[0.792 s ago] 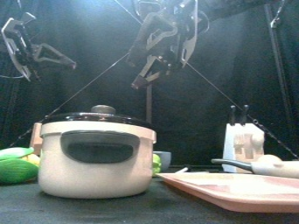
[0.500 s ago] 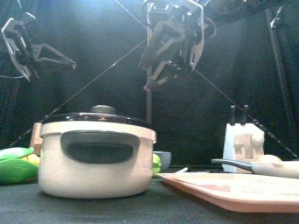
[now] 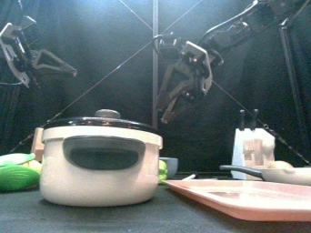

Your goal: Grab starfruit

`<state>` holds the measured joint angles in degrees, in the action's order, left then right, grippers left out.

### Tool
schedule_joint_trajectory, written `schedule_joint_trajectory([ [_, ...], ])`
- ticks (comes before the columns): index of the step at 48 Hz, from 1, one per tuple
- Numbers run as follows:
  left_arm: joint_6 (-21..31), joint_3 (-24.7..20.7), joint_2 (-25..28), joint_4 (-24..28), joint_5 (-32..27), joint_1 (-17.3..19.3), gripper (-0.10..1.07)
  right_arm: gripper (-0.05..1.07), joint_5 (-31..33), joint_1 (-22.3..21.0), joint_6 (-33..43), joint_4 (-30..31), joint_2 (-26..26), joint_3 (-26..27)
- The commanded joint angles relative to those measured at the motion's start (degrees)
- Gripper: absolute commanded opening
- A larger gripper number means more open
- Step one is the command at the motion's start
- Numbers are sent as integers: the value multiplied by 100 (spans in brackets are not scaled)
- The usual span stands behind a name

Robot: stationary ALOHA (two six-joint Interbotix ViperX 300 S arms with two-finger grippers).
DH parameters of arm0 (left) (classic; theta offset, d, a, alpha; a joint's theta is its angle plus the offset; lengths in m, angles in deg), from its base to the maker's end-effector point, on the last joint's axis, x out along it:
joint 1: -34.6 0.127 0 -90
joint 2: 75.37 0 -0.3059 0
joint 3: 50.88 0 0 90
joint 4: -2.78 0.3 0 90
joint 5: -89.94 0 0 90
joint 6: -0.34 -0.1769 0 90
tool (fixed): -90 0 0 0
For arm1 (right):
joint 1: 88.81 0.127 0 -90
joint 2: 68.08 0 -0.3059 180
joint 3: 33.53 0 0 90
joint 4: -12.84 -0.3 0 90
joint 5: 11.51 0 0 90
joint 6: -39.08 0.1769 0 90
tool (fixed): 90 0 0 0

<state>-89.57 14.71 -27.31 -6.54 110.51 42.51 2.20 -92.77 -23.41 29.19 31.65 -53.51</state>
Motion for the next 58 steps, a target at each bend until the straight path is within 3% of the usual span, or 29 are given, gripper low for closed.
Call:
schedule_joint_trajectory([
  [1, 0, -53, 18, 0, 35, -18, -2, 98, -26, -62, -9, 79, 88, 211],
  [20, 0, -53, 9, 0, 53, -18, -2, 98, 193, -114, -9, 457, 879, 686],
  [58, 0, -53, 18, 0, 53, -18, -2, 98, 422, -308, 0, 738, 1608, 1081],
])
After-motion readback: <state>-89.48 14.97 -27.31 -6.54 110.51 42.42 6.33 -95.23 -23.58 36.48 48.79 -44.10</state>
